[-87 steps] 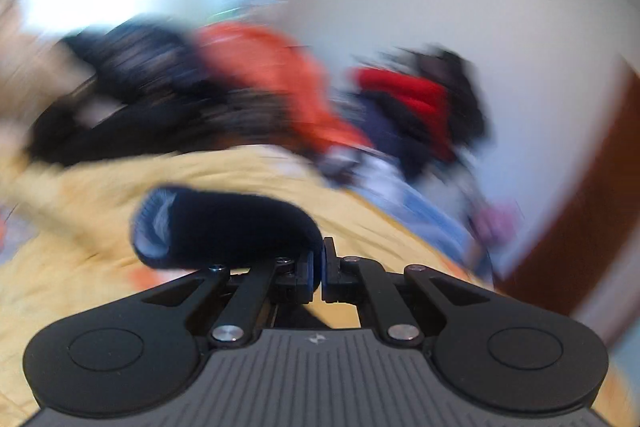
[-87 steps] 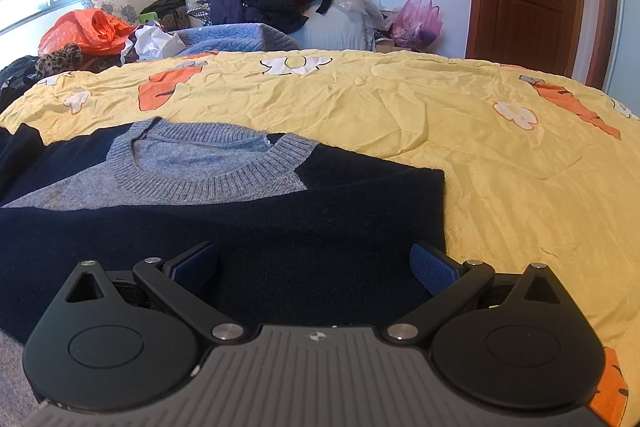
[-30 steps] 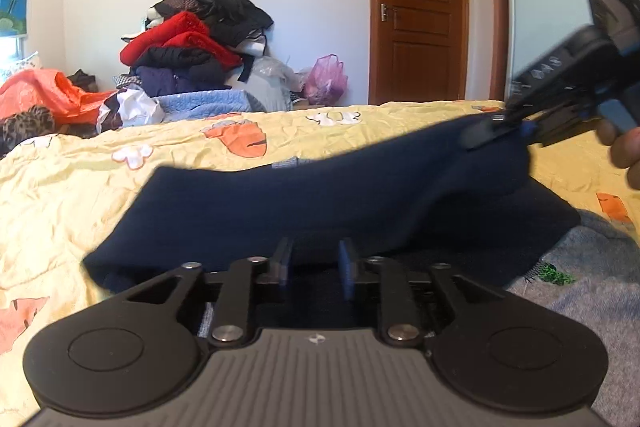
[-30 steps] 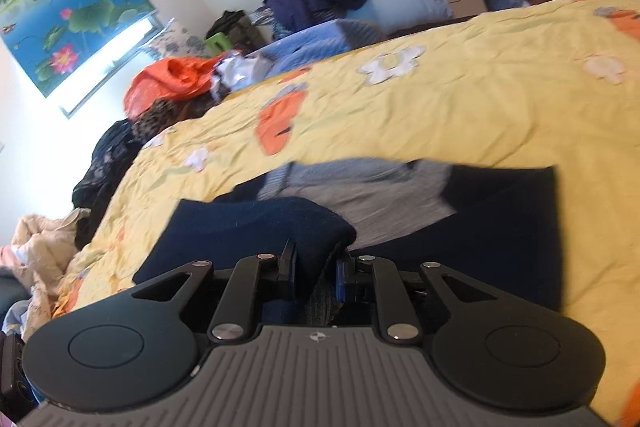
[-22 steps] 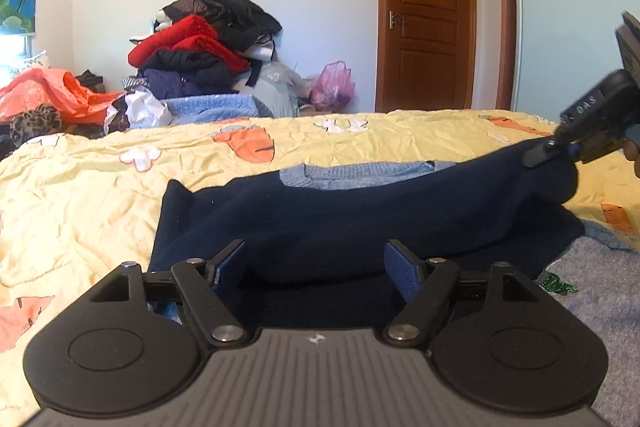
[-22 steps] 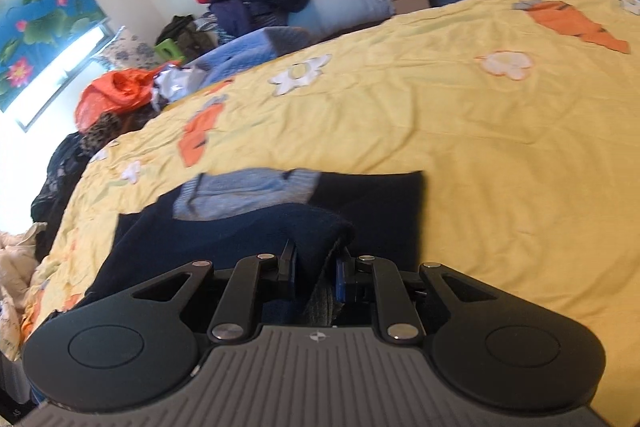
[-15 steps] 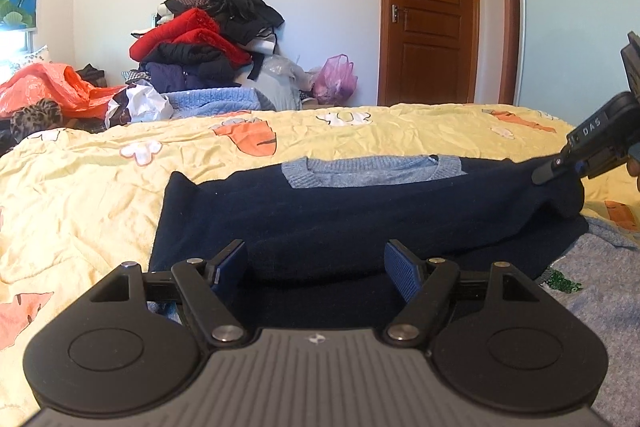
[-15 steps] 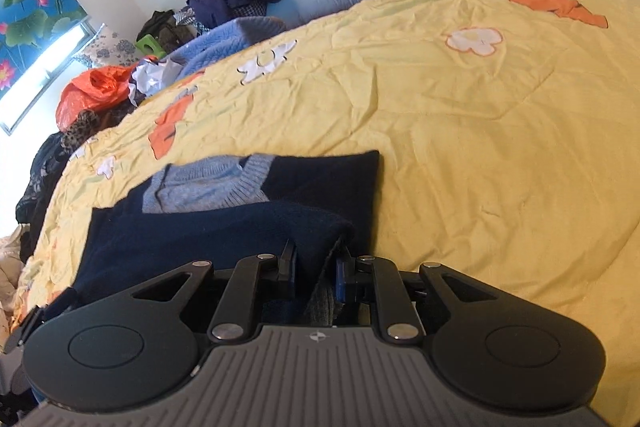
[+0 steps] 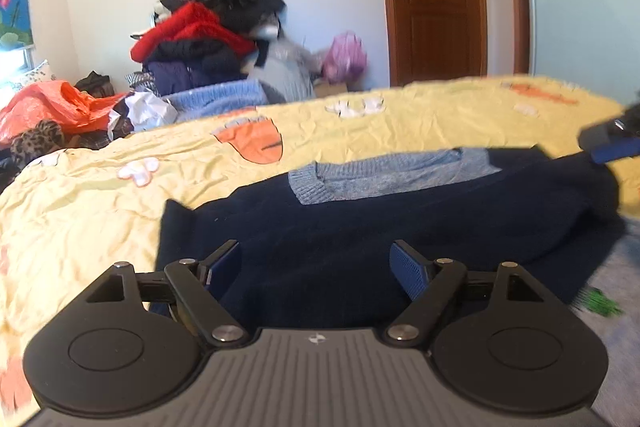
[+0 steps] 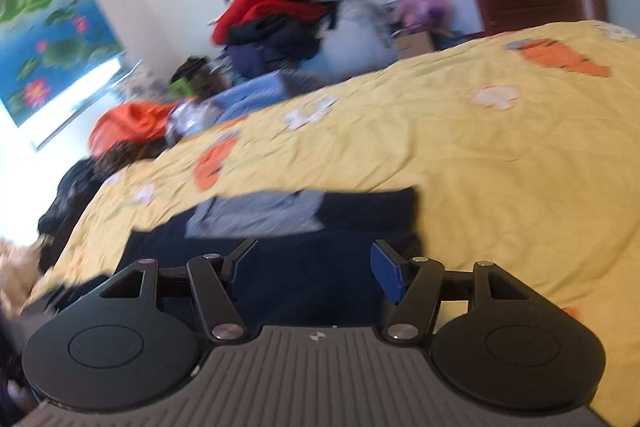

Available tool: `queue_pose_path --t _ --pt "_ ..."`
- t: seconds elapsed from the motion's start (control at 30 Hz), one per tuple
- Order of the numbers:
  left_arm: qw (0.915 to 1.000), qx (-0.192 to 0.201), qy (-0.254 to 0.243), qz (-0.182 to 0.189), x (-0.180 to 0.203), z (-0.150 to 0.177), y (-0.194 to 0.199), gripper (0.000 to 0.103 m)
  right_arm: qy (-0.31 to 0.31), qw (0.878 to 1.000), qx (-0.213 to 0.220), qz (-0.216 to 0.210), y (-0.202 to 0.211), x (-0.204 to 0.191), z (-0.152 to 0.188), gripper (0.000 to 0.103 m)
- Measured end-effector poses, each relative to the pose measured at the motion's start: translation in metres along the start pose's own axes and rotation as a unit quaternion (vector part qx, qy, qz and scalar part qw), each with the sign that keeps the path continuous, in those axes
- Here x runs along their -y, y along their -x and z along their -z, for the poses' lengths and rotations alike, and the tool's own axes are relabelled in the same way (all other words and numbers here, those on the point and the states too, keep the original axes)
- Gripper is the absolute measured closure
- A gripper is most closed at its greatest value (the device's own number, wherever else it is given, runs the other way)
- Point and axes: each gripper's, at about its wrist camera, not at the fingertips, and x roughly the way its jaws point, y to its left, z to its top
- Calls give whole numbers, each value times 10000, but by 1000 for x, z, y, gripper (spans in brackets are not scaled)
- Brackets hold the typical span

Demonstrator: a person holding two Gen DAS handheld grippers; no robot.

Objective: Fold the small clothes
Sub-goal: 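Open both tools and withdraw them from the folded sleeves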

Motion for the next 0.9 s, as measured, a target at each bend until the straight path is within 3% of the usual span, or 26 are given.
queue_pose_path --t 0.17,0.27,0.33,0.5,0.57,0.63,0.7,0.77,0.83,0.9 --pt "9975 -677 190 -58 -9 -8 -42 21 267 9989 -275 272 -38 -8 18 37" --pt "9952 -697 665 196 -30 0 -48 18 1039 9940 -66 348 -39 -10 34 38" --pt "9947 -696 712 253 -35 2 -49 16 1403 9896 33 328 -36 -8 41 38" --pt "9954 -761 580 48 -29 -3 -56 10 1014 9947 93 133 -34 5 31 38" --pt "9958 -770 455 -204 -24 -4 -49 10 1084 9933 84 389 -29 -6 36 39" --pt "9946 -785 500 -465 -22 -2 -33 10 945 9939 32 562 -16 -19 41 31" --pt "9936 -735 827 -221 -24 2 -10 10 948 9947 10 408 -2 -31 51 22" --pt "9922 -767 977 -71 -22 8 12 10 1022 9941 -72 362 5 -42 66 19" --pt "9927 -787 907 49 -15 17 25 10 1143 9919 -314 446 3 -50 81 17" --pt "9937 -919 647 38 -6 28 26 10 1559 9849 -233 711 4 -60 96 15"
